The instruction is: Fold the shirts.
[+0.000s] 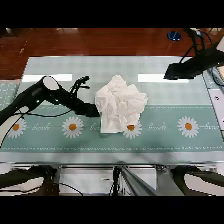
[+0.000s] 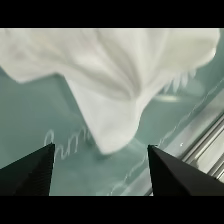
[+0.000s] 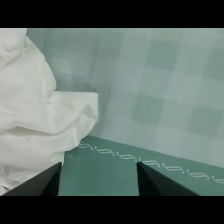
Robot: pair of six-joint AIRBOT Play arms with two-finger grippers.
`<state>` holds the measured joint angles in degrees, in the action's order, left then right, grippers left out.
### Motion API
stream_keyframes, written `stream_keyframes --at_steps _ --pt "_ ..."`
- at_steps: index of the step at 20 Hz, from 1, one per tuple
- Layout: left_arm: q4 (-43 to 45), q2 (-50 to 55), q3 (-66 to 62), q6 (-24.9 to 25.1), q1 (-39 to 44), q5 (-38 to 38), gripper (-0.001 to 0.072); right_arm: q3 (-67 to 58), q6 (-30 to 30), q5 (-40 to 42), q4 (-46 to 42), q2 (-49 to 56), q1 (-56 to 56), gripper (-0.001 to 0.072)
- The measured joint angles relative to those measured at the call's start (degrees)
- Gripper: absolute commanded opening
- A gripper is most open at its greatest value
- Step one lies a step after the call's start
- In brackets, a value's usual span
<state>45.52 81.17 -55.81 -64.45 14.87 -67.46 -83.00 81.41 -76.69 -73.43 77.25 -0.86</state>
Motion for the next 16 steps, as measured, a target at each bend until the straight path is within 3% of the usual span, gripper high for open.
stream_keyframes --at_steps 6,11,12,14,15,16 --pt "-14.5 6.3 1.3 5.9 -3.5 2.9 0.0715 9.3 -3.9 2.3 7.8 -0.2 -6.7 0.0561" --pt "-21.7 10.9 0.7 7.7 -3.7 5.7 0.0713 17.0 -5.5 7.1 13.7 -0.2 -7.7 0.0561" --pt "-23.2 12.0 -0.1 7.8 -3.6 6.0 0.0634 18.5 -5.9 8.4 15.3 -0.1 -7.7 0.0561" --pt "-25.8 13.9 -2.1 7.9 -3.3 6.5 0.0171 20.9 -6.5 10.1 18.2 0.3 -7.8 0.0561" --pt "-26.8 14.8 -3.3 7.9 -3.2 6.7 0.0048 22.0 -6.9 10.9 20.0 0.7 -7.8 0.0561" --pt "-27.2 15.5 -4.4 7.9 -3.0 6.8 0.0044 22.9 -7.2 11.1 21.6 1.2 -7.8 0.0561"
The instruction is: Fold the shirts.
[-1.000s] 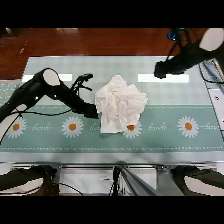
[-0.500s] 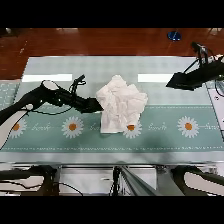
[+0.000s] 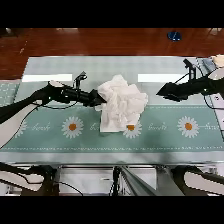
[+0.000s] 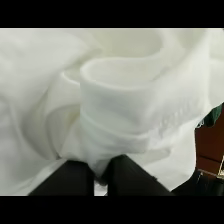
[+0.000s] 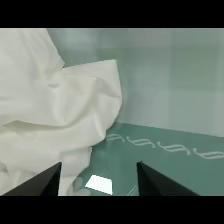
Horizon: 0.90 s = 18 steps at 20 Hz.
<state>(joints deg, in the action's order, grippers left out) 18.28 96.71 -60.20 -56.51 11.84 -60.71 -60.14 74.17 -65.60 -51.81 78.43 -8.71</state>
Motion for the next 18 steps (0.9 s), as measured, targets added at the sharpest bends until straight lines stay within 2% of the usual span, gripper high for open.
stream_keyframes --at_steps 5,7,15,16,17,18 --pt "-1.7 2.0 -3.0 0.0 0.4 -1.0 0.0041 2.3 -2.4 2.0 8.0 3.7 0.0 0.0562" --pt "-1.9 2.2 -3.4 0.2 0.2 -2.8 0.0041 2.5 -2.8 2.8 10.0 5.5 0.0 0.0609" --pt "-2.2 2.4 -3.8 1.6 -1.1 -10.1 0.0042 2.7 -5.1 6.9 15.7 14.0 3.4 0.0597" --pt "-2.3 2.4 -3.8 1.7 -1.1 -10.4 0.0042 2.7 -5.2 7.6 17.2 15.0 4.7 0.0581" --pt "-2.3 2.4 -3.8 1.8 -1.1 -11.1 0.0042 2.7 -5.2 8.3 18.0 15.8 6.1 0.051" --pt "-2.3 2.4 -3.8 1.9 -1.2 -11.3 0.0042 2.7 -5.4 9.8 19.0 16.6 7.5 0.0351"
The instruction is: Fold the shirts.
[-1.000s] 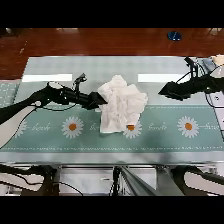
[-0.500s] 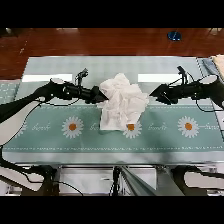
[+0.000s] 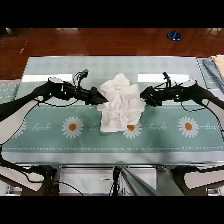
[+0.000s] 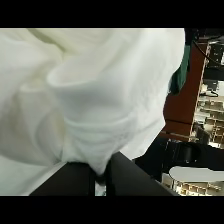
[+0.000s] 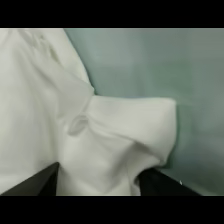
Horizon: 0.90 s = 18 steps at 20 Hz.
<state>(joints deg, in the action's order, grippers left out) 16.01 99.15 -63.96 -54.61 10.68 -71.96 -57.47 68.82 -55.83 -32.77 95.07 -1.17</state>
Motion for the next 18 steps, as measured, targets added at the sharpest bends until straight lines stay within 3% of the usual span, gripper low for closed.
stream_keyframes --at_steps 1,2,8,12,18 --pt "0.0 0.0 0.0 0.0 0.0 -0.1 0.0042 0.1 -0.1 1.1 1.0 0.8 1.3 0.0053" --pt "-0.1 0.0 -0.1 0.0 0.0 -0.3 0.0042 0.2 -0.1 1.8 1.9 1.2 2.4 0.0027" --pt "-0.5 -3.1 -5.0 1.1 -2.0 -4.6 0.0038 0.0 -4.5 -2.4 9.3 -5.5 1.1 0.0026" --pt "-0.8 -11.7 -13.0 0.8 -6.9 -6.0 0.0038 -0.1 -5.3 -7.1 11.8 -19.9 -5.3 0.0026" --pt "-1.1 -28.4 -24.4 -2.9 -15.5 -7.2 0.0038 -5.9 -0.5 -10.0 12.6 -43.3 -13.9 0.0026"
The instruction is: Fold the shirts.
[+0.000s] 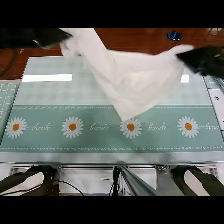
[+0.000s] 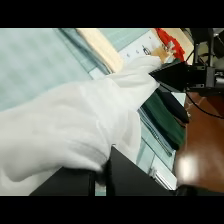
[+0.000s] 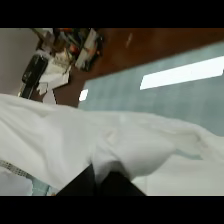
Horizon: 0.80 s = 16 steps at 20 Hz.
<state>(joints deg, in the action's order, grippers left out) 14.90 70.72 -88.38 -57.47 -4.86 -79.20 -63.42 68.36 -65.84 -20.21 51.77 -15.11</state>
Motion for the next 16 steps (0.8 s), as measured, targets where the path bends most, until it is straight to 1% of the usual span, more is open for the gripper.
stream_keyframes --at_steps 4,7,9,12,16 --pt "0.5 -10.8 -2.8 -1.8 -5.0 0.2 0.0038 -12.9 5.3 -0.4 -1.3 -7.7 -3.8 0.0025" --pt "3.3 -18.9 -3.5 -4.5 -9.2 0.2 0.0038 -24.8 10.8 -1.0 -7.4 -9.7 -5.3 0.0025" --pt "6.8 -24.2 -3.6 -6.4 -11.0 0.0 0.0038 -31.7 14.3 -2.7 -12.7 -10.3 -5.7 0.0025" --pt "14.6 -31.0 -3.7 -10.9 -12.3 -2.6 0.0038 -39.0 18.8 -8.6 -20.2 -10.7 -6.0 0.0025" --pt "22.8 -36.9 -3.5 -17.7 -12.9 -11.3 0.0038 -42.8 22.0 -22.2 -25.9 -10.1 -6.2 0.0025"
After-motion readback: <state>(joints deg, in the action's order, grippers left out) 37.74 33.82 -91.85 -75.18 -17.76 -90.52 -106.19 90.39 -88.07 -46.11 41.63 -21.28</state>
